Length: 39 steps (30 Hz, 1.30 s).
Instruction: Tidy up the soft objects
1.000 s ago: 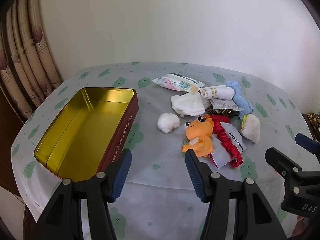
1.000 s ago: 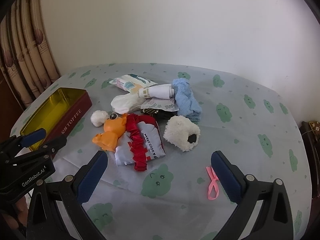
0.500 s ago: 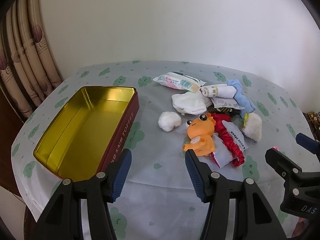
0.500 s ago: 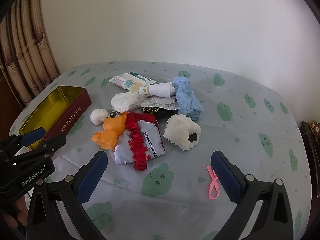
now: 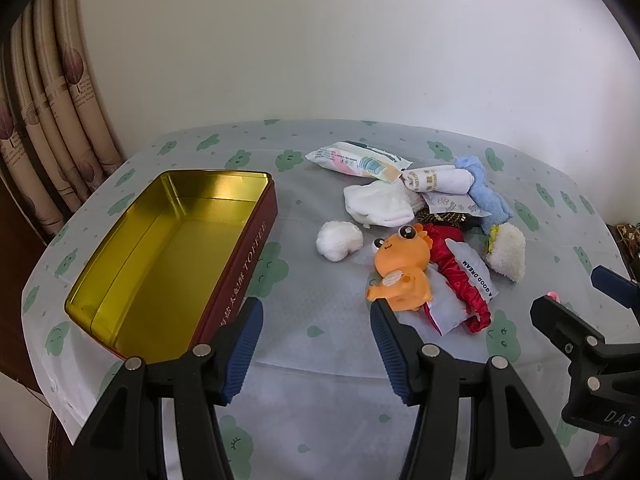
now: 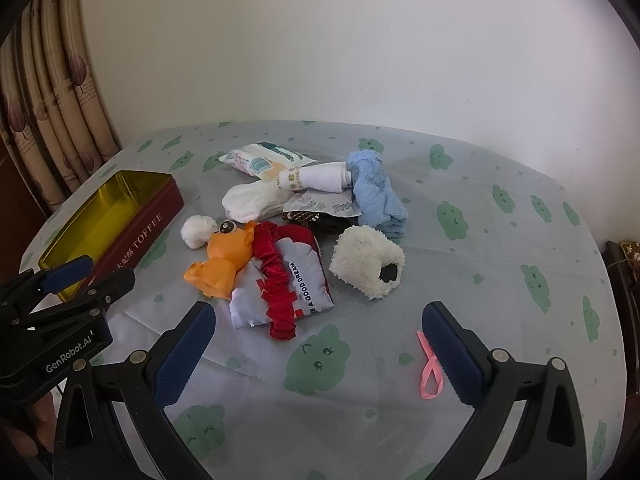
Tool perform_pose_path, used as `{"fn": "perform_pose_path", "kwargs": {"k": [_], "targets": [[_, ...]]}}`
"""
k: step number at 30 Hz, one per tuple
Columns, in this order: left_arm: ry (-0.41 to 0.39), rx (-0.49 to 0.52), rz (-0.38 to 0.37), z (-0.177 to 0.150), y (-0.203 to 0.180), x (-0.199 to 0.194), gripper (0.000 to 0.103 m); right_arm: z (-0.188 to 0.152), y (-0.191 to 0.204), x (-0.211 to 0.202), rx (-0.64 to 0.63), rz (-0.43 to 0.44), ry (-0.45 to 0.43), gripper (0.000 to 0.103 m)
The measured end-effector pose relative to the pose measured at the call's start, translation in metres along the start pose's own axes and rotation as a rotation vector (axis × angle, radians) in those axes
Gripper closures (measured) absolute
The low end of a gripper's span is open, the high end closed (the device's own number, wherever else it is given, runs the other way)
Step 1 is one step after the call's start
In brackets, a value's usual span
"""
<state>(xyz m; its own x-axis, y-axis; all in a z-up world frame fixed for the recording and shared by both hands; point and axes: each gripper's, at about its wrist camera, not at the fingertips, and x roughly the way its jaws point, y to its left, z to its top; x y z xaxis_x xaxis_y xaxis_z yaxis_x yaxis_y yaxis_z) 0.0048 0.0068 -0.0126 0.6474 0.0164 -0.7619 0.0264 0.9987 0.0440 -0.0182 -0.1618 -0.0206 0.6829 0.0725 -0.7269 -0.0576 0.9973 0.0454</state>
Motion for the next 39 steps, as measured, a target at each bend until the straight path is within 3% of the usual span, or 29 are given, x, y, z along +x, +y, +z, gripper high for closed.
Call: {"fn": "perform_pose_path", "kwargs": {"k": [39], "targets": [[0.032,0.005,0.000,-0.004,-0.002,0.020,0.046,0.004,-0.012,0.019,0.005,-0.032,0.004,0.001]]}}
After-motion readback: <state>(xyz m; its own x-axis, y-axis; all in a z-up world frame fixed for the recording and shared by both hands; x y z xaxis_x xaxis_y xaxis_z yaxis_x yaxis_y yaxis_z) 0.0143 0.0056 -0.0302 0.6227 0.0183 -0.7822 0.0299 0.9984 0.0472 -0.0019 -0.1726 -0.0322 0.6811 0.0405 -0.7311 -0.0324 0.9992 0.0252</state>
